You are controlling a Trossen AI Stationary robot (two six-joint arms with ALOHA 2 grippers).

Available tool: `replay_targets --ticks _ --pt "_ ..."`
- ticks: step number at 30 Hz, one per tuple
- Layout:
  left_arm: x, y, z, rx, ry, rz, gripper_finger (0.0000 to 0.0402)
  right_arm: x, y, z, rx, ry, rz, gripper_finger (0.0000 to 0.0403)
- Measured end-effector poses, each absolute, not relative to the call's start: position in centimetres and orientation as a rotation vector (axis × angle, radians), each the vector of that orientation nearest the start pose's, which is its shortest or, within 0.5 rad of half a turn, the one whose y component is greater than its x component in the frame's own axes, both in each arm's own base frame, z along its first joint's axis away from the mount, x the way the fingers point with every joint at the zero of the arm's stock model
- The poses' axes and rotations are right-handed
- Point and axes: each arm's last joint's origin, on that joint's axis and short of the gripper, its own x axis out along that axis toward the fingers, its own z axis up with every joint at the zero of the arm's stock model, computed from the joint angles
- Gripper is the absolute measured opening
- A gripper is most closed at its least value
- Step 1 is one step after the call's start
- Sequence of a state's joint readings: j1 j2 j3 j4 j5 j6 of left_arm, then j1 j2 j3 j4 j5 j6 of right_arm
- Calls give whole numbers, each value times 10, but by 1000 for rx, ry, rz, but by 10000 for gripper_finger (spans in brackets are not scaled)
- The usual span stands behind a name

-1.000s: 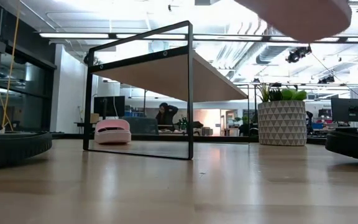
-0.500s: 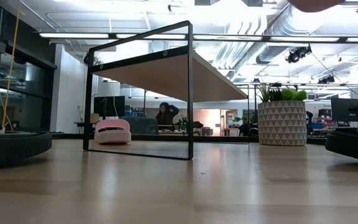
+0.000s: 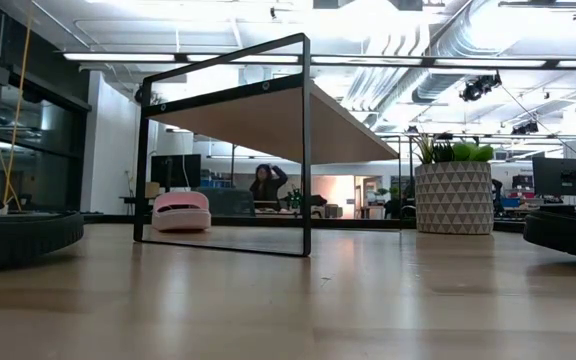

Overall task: Pick and place slides into the shelf
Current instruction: Put the bottom pink slide on the shelf

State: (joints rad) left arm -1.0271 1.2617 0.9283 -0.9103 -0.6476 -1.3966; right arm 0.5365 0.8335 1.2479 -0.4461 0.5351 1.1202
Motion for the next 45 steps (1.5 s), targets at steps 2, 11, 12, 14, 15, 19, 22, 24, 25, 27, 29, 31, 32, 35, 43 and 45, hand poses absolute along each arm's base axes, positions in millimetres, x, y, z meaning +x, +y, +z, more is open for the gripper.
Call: replay_targets --ticks 2,11,12,14,15,19,22,24,25,27,29,31,32,35,43,45 --pt "129 -179 245 -373 827 280 1 119 53 458 1084 33 -54 0" --pt "142 -168 245 -361 821 335 1 102 36 479 969 6 -301 0" --pt "144 -166 245 -357 820 343 1 103 35 478 962 0 -327 0" --pt "148 -163 245 -360 818 360 1 104 32 477 956 -6 -360 0" --pt "150 -161 245 -365 818 369 1 105 31 476 954 -7 -374 0" --pt "154 -157 245 -374 840 380 1 109 24 476 962 -29 -422 0" --pt "155 -156 245 -354 859 367 1 111 16 477 969 -46 -452 0" --pt "155 -156 245 -350 863 364 1 113 11 476 972 -45 -471 0" --pt "155 -156 245 -350 863 364 1 115 9 476 969 -43 -480 0" --pt "155 -156 245 -351 864 363 1 120 5 475 966 -42 -495 0" --pt "155 -156 245 -351 864 363 1 126 0 475 974 -42 -507 0" --pt "155 -156 245 -354 864 364 1 134 -6 474 977 -38 -517 0" --pt "155 -156 245 -354 864 364 1 138 -9 474 973 -33 -519 0" --pt "155 -156 245 -355 864 364 1 153 -20 473 960 -31 -523 0" --pt "156 -157 245 -366 858 360 1 189 -53 473 951 -80 -473 0" --pt "156 -157 245 -366 858 358 1 195 -63 469 963 -57 -475 0"
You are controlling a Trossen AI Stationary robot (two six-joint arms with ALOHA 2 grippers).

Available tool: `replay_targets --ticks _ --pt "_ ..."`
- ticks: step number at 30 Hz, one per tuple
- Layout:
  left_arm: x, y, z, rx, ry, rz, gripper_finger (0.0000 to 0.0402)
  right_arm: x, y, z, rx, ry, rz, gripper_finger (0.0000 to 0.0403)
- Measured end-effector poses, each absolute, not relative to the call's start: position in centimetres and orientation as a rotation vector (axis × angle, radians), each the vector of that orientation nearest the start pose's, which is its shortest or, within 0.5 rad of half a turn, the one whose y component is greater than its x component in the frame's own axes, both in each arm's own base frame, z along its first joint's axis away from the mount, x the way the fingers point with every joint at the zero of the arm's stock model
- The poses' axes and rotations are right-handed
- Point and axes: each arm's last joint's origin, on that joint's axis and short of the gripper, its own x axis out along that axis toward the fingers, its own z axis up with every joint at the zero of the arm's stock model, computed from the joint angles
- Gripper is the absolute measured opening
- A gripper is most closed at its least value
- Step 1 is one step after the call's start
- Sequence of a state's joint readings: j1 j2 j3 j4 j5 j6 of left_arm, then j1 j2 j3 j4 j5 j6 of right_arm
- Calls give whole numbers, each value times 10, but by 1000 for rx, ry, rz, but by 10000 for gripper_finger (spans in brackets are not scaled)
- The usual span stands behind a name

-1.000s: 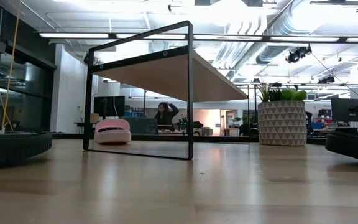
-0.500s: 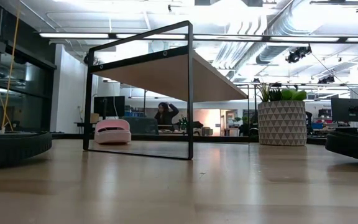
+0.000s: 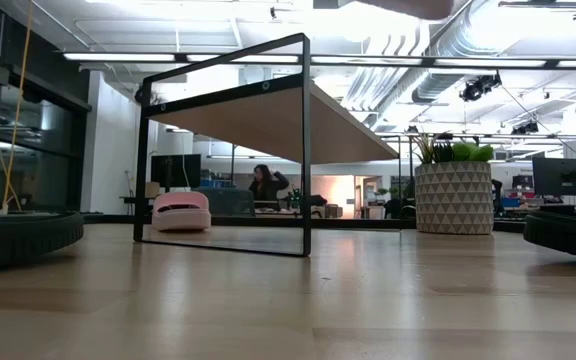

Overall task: Pick and place slides into the shelf
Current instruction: Put the bottom pink slide on the shelf

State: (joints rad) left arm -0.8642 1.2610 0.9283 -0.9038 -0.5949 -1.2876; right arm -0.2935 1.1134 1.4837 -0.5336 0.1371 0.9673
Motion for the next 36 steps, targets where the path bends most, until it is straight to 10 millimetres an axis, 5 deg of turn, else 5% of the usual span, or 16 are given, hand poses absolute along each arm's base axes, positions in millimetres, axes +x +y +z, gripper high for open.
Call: replay_targets --ticks 16,36 --pt "156 -157 245 -367 857 358 1 242 -126 441 1045 -28 -508 0" --pt "155 -156 245 -350 867 366 1 282 -131 407 1081 22 -701 0"
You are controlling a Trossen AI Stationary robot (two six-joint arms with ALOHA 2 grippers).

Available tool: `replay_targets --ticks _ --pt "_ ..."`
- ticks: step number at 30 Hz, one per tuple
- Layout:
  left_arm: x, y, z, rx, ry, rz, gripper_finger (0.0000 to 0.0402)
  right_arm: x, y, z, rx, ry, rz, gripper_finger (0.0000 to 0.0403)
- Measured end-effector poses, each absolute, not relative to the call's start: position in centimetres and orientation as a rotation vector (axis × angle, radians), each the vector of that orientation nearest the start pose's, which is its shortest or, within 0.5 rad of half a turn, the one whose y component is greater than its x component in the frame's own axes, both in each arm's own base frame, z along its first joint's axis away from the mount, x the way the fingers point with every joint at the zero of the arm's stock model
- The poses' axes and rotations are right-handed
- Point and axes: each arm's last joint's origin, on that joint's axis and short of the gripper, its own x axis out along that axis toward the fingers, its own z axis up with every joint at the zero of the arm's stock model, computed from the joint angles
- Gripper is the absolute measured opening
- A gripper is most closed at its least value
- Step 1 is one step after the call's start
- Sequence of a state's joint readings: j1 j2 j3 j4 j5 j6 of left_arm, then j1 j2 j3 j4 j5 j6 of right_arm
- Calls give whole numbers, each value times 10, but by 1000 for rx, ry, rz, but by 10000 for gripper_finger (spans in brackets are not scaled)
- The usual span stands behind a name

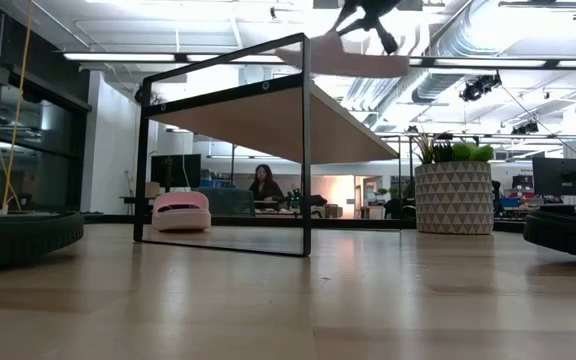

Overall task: Pick and place slides into the shelf
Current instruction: Put the bottom pink slide on the shelf

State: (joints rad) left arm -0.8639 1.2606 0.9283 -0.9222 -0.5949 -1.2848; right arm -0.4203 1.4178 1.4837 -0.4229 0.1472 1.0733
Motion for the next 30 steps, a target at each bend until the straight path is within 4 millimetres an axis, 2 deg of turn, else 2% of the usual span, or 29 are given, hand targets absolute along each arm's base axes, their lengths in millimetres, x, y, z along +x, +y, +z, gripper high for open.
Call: replay_targets --ticks 9,15,24,30 --pt "155 -156 245 -348 868 365 1 303 -134 385 1087 88 -734 0" --pt "154 -156 244 -344 870 367 1 312 -130 378 1113 50 -817 0" --pt "154 -155 244 -335 875 372 1 314 -132 374 1156 -48 -942 0" --pt "153 -155 244 -330 878 375 1 309 -137 368 1177 -25 -1009 0"
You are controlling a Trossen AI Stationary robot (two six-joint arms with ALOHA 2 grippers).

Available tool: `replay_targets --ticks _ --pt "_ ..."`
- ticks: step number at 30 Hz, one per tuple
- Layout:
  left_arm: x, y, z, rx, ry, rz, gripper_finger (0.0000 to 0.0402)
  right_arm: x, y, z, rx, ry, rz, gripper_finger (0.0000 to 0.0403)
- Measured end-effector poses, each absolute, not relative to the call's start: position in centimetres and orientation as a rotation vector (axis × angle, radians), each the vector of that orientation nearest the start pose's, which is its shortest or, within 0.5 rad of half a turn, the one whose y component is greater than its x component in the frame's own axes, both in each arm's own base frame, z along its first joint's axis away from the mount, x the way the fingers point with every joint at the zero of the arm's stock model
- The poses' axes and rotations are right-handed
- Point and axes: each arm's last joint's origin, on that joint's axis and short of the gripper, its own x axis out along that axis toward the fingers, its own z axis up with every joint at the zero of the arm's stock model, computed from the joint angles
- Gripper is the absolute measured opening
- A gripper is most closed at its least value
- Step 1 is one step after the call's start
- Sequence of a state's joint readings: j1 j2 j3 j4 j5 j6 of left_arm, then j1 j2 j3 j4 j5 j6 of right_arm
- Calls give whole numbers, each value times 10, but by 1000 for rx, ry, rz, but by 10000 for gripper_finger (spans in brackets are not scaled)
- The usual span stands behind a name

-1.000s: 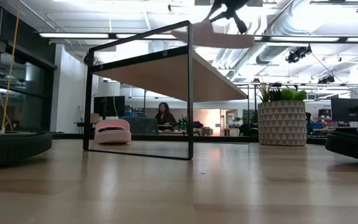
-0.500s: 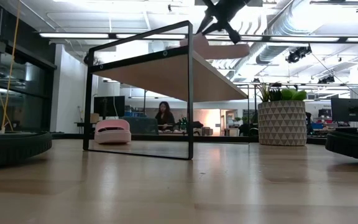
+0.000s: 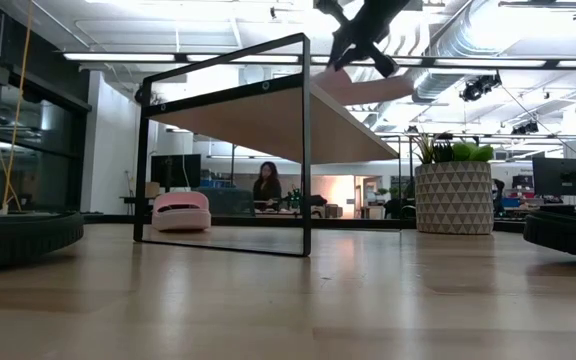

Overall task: Pick and place slides into the shelf
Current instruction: Put the bottom pink slide on the shelf

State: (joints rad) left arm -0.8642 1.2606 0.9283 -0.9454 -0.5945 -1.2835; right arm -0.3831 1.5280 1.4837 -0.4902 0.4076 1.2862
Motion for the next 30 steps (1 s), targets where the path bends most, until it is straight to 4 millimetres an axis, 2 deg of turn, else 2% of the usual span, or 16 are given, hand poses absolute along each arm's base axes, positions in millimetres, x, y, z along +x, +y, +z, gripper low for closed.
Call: replay_targets --ticks 7,20,30 --pt "153 -155 244 -329 879 375 1 309 -138 365 1239 -58 -1046 0" --pt "154 -155 244 -338 875 374 1 335 -141 333 1312 20 -1060 0" --pt "153 -155 244 -329 879 375 1 341 -136 325 1337 29 -1082 0"
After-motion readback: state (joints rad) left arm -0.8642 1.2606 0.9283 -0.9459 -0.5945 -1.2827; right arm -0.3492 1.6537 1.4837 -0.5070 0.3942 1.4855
